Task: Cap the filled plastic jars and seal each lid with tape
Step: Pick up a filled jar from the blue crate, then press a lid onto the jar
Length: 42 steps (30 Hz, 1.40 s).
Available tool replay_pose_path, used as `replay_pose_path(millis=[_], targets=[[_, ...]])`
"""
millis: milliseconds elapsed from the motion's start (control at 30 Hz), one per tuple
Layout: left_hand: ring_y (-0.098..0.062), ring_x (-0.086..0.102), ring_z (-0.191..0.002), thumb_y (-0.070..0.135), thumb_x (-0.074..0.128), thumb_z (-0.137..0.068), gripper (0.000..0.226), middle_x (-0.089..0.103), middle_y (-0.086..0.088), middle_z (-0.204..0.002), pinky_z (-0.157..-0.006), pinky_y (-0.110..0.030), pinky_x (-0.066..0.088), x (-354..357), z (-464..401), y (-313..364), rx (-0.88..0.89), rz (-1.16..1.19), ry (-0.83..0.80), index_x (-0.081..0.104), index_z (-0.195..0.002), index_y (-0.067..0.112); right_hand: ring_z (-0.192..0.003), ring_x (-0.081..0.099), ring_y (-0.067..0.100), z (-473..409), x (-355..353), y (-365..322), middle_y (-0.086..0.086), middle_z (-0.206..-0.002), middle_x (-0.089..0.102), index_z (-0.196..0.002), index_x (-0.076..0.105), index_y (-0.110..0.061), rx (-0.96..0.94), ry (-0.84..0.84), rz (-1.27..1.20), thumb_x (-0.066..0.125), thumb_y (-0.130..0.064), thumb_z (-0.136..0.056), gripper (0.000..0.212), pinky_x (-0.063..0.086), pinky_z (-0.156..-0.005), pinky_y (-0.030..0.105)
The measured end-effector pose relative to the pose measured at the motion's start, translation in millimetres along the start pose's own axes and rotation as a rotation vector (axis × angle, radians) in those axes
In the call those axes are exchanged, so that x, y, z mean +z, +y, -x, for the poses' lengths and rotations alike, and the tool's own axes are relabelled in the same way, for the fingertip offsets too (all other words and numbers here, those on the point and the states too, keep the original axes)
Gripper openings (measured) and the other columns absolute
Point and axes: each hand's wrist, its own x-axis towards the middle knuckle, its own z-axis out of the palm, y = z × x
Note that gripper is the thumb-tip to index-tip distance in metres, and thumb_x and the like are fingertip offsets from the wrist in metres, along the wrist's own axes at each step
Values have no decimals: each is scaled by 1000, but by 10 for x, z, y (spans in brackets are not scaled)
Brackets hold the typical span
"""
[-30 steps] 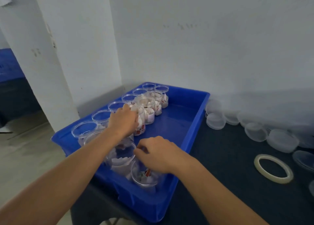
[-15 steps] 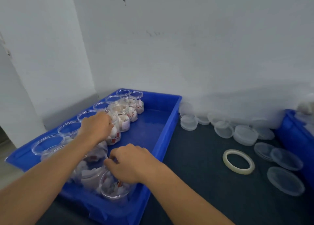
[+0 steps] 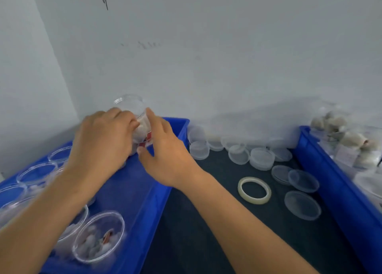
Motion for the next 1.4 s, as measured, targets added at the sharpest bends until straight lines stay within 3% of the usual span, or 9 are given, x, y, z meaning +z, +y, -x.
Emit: replay_pose_path(millis=[200, 333, 533, 700, 900, 1000, 1100, 1200, 1400], targets=[[-30, 59, -71, 9, 72, -95, 7, 67, -7, -83, -67, -42, 47, -101, 122, 1132, -6, 250, 118, 73, -89, 11, -100, 57, 22, 374, -477, 388, 1, -139, 47, -166, 8, -34, -89, 424, 116, 58, -23, -97, 86, 49, -80, 34], [-13, 49, -96, 14, 72, -96, 5, 60, 6, -113, -74, -17, 36, 319, 385, 1795, -124, 532, 2, 70, -94, 18, -96, 60, 14, 857, -587, 819, -11, -140, 39, -160, 9, -50, 179, 404, 137, 40, -57, -89, 78, 53, -71, 36], [1, 48, -113, 24, 77, -89, 13, 53, 21, -129, -84, -4, 42, 1146, 731, 2079, -154, 782, -104, 69, -98, 29, -112, 62, 10, 1307, -492, 1409, -10, -149, 42, -152, 36, -41, 379, 322, 134, 60, -58, -92, 66, 56, -92, 37], [-6, 56, -116, 34, 64, -89, 20, 59, 13, -129, -90, -22, 50, 1641, 826, 2071, -218, 924, 10, 73, -101, 20, -113, 61, 9, 1230, -446, 1703, -15, -144, 45, -147, 35, -49, 372, 242, 149, 54, -67, -85, 67, 55, -91, 33], [-20, 49, -140, 37, 70, -96, 49, 39, 0, -158, -107, -37, 50, 1983, 908, 2083, -281, 1062, 44, 58, -141, 22, -116, 62, 6, 1084, -770, 2074, -26, -144, 44, -152, 23, -67, 394, 7, 72, 62, -41, -80, 85, 58, -91, 34], [-22, 49, -139, 34, 79, -89, 77, 35, -2, -158, -106, -47, 52, 2097, 924, 2080, -352, 1101, 16, 39, -153, 24, -112, 64, -2, 1024, -967, 2280, -22, -127, 63, -144, 50, -54, 435, 138, -89, 57, -34, -80, 68, 54, -91, 20], [-7, 52, -137, 42, 83, -81, 94, 44, 16, -151, -104, -27, 52, 2090, 920, 2095, -429, 1230, -146, 25, -154, 39, -113, 61, 3, 960, -1112, 2516, -16, -122, 67, -134, 64, -35, 466, 370, 245, 62, -18, -94, 43, 51, -94, 25], [9, 53, -132, 42, 86, -78, 105, 49, 21, -152, -96, -8, 48, 2081, 928, 2118, -470, 1252, -247, 15, -156, 45, -123, 57, 22, 954, -1105, 2723, 0, -133, 65, -135, 64, -20, 555, 301, 578, 65, -17, -98, 38, 51, -97, 34], [11, 57, -123, 48, 88, -72, 90, 52, 40, -138, -87, -2, 44, 2079, 922, 2107, -460, 1234, -194, 34, -144, 44, -110, 60, 26, 921, -959, 2879, 2, -119, 69, -120, 70, -17, 661, 232, 792, 68, -25, -99, 22, 52, -83, 37]])
